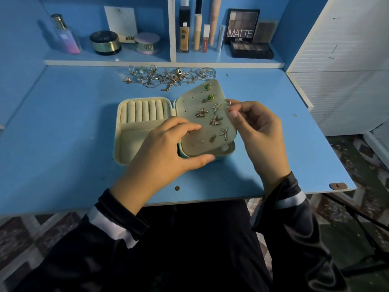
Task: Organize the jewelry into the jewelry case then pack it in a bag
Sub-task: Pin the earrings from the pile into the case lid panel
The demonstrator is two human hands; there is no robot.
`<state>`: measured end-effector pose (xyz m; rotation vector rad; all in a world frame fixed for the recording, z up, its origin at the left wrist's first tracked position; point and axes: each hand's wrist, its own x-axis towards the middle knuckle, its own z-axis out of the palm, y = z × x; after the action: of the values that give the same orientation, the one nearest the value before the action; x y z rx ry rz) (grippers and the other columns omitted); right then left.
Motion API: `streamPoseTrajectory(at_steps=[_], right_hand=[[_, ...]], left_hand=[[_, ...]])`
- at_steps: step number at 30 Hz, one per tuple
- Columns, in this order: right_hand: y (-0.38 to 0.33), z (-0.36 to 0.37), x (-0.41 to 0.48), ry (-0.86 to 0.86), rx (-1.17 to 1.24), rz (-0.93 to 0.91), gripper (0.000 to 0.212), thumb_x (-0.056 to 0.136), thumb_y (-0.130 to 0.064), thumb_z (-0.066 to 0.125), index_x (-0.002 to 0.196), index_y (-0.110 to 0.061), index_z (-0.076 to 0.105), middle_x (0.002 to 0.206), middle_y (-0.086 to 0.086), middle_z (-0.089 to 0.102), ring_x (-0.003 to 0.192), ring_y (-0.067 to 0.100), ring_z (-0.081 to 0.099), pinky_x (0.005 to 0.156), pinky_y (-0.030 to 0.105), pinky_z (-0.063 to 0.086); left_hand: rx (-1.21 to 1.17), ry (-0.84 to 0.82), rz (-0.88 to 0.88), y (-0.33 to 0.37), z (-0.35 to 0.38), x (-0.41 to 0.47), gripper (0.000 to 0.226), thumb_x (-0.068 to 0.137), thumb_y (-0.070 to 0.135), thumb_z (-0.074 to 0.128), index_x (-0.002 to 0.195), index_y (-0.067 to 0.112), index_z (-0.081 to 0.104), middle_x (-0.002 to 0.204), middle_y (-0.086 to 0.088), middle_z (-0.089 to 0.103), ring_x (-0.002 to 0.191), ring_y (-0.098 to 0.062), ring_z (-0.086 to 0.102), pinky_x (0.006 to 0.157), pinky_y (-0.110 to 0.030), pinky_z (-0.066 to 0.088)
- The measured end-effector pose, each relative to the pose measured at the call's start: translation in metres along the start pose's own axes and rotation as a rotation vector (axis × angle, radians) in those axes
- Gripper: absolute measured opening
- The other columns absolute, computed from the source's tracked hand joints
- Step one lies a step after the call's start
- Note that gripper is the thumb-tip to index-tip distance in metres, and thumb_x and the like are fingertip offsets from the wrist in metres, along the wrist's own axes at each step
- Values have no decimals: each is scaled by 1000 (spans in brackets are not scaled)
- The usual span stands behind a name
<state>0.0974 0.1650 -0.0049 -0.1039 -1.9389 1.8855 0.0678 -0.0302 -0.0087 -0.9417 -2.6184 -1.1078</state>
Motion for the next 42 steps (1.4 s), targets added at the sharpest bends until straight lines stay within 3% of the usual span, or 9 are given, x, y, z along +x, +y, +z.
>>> streamPoseTrajectory(at_steps=[11, 15, 18, 23, 26, 37, 42], right_hand=[[-22, 14, 2, -57, 120, -14, 6, 94, 3, 54, 95, 4, 60, 105, 17, 68, 113, 16, 63, 87, 22, 51], [-22, 19, 5, -110, 214, -3, 7, 95, 4, 52, 93, 1, 59, 109, 16, 68, 113, 16, 64, 91, 28, 50], [-17, 22, 6, -115, 299, 36, 7, 96, 0, 52, 92, 0, 58, 113, 19, 67, 105, 24, 66, 89, 35, 52], [-6, 27, 3, -52, 245, 85, 5, 94, -5, 56, 93, -5, 61, 91, 14, 68, 79, 21, 61, 73, 32, 50], [0, 30, 0, -71, 211, 128, 4, 93, -4, 58, 94, -4, 62, 91, 18, 65, 79, 23, 60, 73, 30, 50], [1, 41, -4, -147, 261, 191, 8, 83, 1, 63, 91, -1, 63, 88, 17, 64, 70, 15, 62, 74, 29, 50], [2, 44, -4, -137, 216, 222, 9, 86, 7, 62, 89, -1, 64, 79, 9, 67, 65, 11, 62, 72, 25, 51]], left_hand=[[-89, 60, -45, -2, -6, -3, 54, 73, 41, 78, 119, 16, 68, 113, 9, 65, 99, 2, 57, 88, -4, 41], [-113, 101, -31, -2, -9, -4, 47, 75, 33, 82, 116, 12, 69, 110, 8, 67, 96, 5, 61, 89, -7, 44], [-158, 113, -51, -3, -10, -5, 47, 76, 39, 80, 116, 17, 69, 110, 11, 67, 97, 7, 61, 89, -9, 46], [-222, 116, -86, -4, -12, -6, 47, 78, 40, 79, 118, 19, 69, 110, 11, 68, 100, 4, 63, 91, -15, 50], [-287, 113, -114, -5, -11, -8, 44, 79, 33, 81, 119, 18, 68, 112, 10, 69, 102, 0, 65, 94, -22, 52], [-548, 88, -184, -13, -13, -12, 40, 78, 20, 82, 115, 24, 65, 109, 12, 71, 103, -4, 68, 92, -18, 50], [-608, 75, -209, -14, -15, -12, 42, 78, 13, 80, 116, 15, 65, 109, 7, 71, 102, -7, 69, 91, -18, 51]])
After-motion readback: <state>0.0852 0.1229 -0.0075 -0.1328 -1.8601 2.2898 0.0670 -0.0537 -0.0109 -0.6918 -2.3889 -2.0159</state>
